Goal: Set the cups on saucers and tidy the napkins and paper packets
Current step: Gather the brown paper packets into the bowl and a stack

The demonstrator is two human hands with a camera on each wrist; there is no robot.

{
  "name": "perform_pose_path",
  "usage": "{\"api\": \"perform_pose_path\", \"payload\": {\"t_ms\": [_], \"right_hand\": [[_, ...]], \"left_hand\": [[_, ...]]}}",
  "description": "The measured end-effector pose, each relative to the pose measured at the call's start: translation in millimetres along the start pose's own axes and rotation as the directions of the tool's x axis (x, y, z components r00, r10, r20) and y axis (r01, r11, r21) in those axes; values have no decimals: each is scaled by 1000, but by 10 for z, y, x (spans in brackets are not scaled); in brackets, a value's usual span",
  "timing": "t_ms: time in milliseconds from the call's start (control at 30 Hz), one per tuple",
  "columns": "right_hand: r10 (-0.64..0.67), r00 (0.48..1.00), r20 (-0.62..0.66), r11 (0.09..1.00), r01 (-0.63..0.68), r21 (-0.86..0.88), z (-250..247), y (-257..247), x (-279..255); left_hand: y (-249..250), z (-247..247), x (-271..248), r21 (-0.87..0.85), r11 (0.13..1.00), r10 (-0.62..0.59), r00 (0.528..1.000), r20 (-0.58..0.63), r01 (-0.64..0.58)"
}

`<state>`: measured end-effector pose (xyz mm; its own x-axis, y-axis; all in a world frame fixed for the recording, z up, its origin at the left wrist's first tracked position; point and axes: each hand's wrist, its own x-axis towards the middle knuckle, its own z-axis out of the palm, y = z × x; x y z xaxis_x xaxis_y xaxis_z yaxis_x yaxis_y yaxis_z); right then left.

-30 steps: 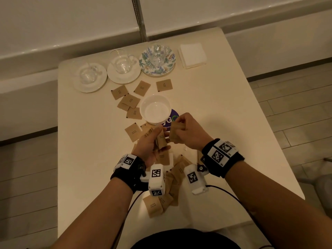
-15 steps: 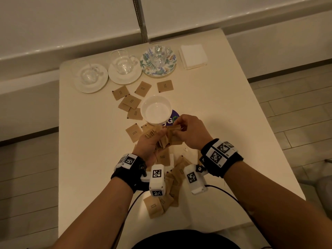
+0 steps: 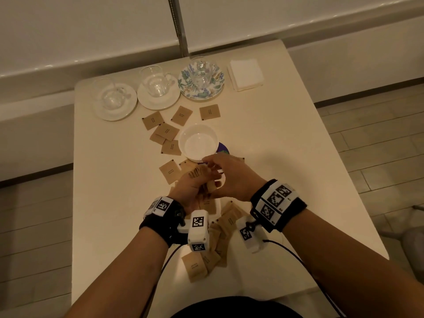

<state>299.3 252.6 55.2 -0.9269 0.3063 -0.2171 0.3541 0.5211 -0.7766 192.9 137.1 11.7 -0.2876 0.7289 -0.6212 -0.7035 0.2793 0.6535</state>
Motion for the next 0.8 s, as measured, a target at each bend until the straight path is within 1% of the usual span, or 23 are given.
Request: {"api": "perform_pose_path", "payload": {"t_ms": [33,67,133,200,300,500,600,667,733,800], "right_hand": [[-47,999,-8,995,47,-88,2,-11,-2],[-77,997,13,988,78,-136,16,-23,-2],[-91,994,56,987,97,-131,70,-48,-3],[-104,994,26,986,106,-130,99,-49,7],[-139,990,-31,976,131,-176,100,-42,10],[-215,972,-92,964,196,-181,108,-41,36],[-202,976,-81,970,188,-154,79,-43,64],[-189,978,-91,976,177,-127,66,-36,83],[-178,981,-76,980,170,-104,62,-29,99],[-127,992,-22,992,127,-29,23,-2,127]], "left_hand": [[6,24,-6,2,1000,-12,1000,12,12],[11,46,-10,-10,1000,-13,1000,25,14],[22,87,-26,-50,999,-9,1000,28,10],[47,120,-47,-70,997,-20,999,31,22],[111,145,-82,-55,996,-67,996,62,71],[215,145,-117,-35,999,-19,993,116,23],[258,101,-130,-49,996,-65,981,185,75],[290,74,-125,-23,995,-90,973,211,97],[312,64,-104,11,994,-106,975,193,106],[330,44,-83,32,995,-97,984,152,93]]}}
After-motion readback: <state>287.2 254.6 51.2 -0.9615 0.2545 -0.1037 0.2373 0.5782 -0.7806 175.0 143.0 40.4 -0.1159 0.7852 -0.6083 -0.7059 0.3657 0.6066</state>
